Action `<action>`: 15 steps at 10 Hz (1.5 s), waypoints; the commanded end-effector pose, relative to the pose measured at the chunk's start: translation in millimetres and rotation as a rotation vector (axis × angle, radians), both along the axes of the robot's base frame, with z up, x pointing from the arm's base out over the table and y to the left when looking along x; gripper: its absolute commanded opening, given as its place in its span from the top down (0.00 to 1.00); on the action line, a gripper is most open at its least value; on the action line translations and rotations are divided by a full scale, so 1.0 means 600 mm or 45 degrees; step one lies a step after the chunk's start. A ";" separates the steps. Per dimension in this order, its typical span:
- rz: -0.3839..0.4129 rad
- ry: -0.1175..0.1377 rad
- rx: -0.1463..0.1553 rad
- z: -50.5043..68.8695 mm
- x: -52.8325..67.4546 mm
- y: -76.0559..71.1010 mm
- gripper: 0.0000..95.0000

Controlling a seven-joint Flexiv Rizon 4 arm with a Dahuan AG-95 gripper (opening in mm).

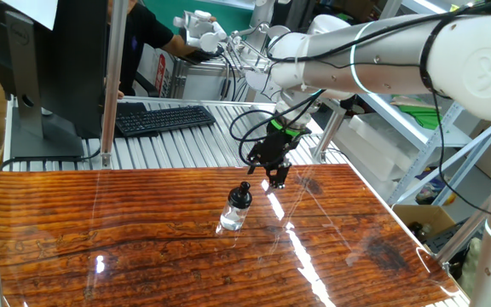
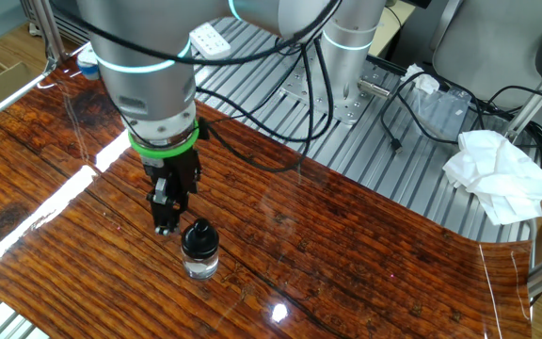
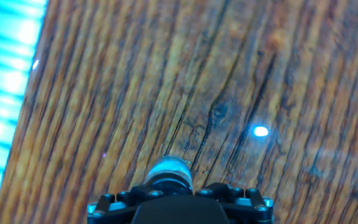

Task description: Screw the lid onto the jar

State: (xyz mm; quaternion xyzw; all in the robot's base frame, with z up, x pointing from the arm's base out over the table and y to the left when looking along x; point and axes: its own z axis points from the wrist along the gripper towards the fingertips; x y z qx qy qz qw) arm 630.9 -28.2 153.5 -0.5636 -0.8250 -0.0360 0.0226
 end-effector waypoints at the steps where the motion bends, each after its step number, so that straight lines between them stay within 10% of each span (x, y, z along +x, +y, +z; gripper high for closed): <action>1: 0.364 -0.031 -0.008 0.013 -0.001 0.010 0.20; 3: 0.545 -0.046 -0.015 0.018 -0.002 0.024 0.20; 6: 0.812 -0.069 -0.029 0.030 -0.006 0.054 0.60; 9: 1.022 -0.082 -0.040 0.031 -0.008 0.071 0.60; 10: 1.097 -0.077 -0.072 0.026 -0.008 0.072 0.80; 11: 1.114 -0.079 -0.097 0.022 -0.007 0.074 0.80; 12: 1.104 -0.079 -0.093 0.019 -0.007 0.075 0.60; 15: 1.116 -0.074 -0.094 0.016 -0.006 0.076 0.60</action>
